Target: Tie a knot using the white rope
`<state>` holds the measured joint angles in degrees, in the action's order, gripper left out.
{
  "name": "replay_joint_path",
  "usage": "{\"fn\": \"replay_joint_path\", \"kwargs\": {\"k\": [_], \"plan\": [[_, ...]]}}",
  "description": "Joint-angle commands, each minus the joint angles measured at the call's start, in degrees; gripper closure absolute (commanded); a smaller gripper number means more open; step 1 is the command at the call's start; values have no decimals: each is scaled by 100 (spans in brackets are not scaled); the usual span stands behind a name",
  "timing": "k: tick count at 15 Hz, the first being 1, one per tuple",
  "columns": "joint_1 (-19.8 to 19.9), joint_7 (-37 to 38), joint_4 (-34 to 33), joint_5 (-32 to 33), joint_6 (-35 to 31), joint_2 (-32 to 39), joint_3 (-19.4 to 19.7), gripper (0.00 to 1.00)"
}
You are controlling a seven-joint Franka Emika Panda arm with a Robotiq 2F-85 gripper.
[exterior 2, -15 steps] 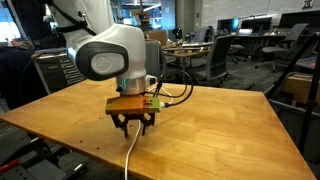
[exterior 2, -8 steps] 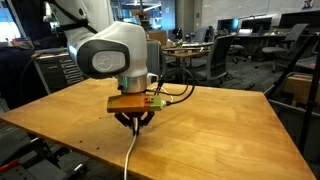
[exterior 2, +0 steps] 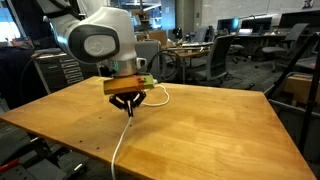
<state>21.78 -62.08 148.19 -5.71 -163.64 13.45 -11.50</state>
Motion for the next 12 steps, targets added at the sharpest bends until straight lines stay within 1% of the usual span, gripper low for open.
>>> {"fn": "replay_joint_path", "kwargs": {"k": [1,3,4,6,7,8,9,10,11,12], "plan": [[-544,-278,369,-245,-14,-1151,-180,97],[-978,-591,273,-781,86,-1505,-288,98],[-1279,-740,201,-1057,14,-1636,-255,98],[-1938,-1083,-119,-1836,207,-1828,-124,98],[-1785,-1182,-329,-2136,321,-1899,-461,98],[-1961,-1243,-536,-2375,441,-1935,-407,98],[-2038,-1260,-769,-2576,582,-1967,-397,98],[-2084,-1224,-944,-2671,677,-1999,-376,98],[-2513,-910,-1080,-2388,646,-2014,112,98],[-2466,-628,-1186,-2046,540,-2018,179,98]]}}
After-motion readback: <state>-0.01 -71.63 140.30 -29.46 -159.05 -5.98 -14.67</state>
